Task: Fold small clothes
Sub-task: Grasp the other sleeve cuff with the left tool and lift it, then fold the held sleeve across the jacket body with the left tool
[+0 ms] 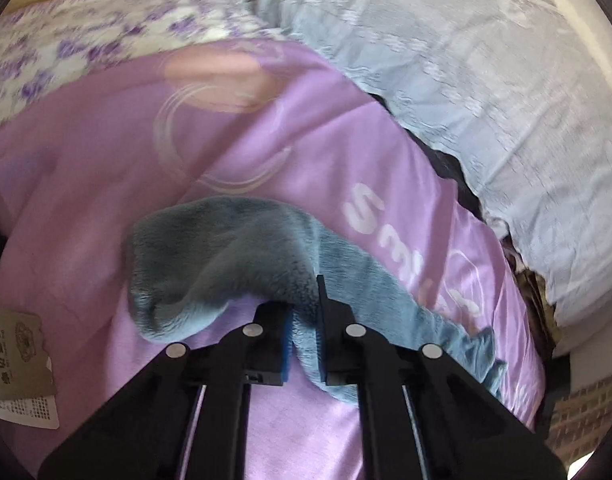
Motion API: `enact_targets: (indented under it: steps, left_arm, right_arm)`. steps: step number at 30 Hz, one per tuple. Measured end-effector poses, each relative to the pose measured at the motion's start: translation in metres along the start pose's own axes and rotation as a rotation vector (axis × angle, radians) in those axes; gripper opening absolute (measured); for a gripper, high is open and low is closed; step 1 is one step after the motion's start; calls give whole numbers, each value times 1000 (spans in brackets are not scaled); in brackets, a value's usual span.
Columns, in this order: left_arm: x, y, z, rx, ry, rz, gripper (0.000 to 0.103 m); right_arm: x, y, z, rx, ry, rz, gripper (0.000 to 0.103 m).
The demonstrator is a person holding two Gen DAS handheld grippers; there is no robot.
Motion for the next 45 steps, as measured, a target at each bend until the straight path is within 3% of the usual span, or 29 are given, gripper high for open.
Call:
enact_targets:
  steps: [6, 11, 27, 34, 39, 41, 42, 44, 45]
  left_arm:
    - [-59, -12, -24, -66, 14, 215, 8]
    - [-113, -37, -31, -60, -21, 365, 8]
    - [-239, -136, -27, 16, -132, 652, 8]
    - [-262, -189, 1, 91, -144, 732, 8]
    - [-244, -240, 54, 255, -67, 781, 13]
    - [-242, -245, 53, 230, -62, 802, 13]
    - [-243, -246, 47, 224, -68, 822, 18]
    - [-242, -242, 26, 230, -126, 831, 39]
    - [-239, -237, 14, 211, -148, 825, 55]
  right_arm:
    - [1, 1, -3, -3, 10, 5, 67]
    - [2, 1, -5, -3, 24, 12, 67]
    - [2, 4, -10, -2, 60, 31, 67]
    - [2, 4, -9, 4, 62, 33, 67]
    - [2, 2, -6, 18, 54, 22, 67]
    - [3, 1, -4, 25, 49, 11, 67]
    - [4, -1, -3, 28, 49, 6, 67]
    - [8, -3, 0, 37, 46, -14, 67]
    - [12, -5, 1, 40, 50, -29, 67]
Point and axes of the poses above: each gripper's, at about its wrist camera, not at the fingertips, and z roughly the way its jaws point, x to its left, y to its top, the point moved 7 cm from there along z, roughly the way its jaws point, and after that the axes turned 2 degrees about x, right-handed, at the moved point
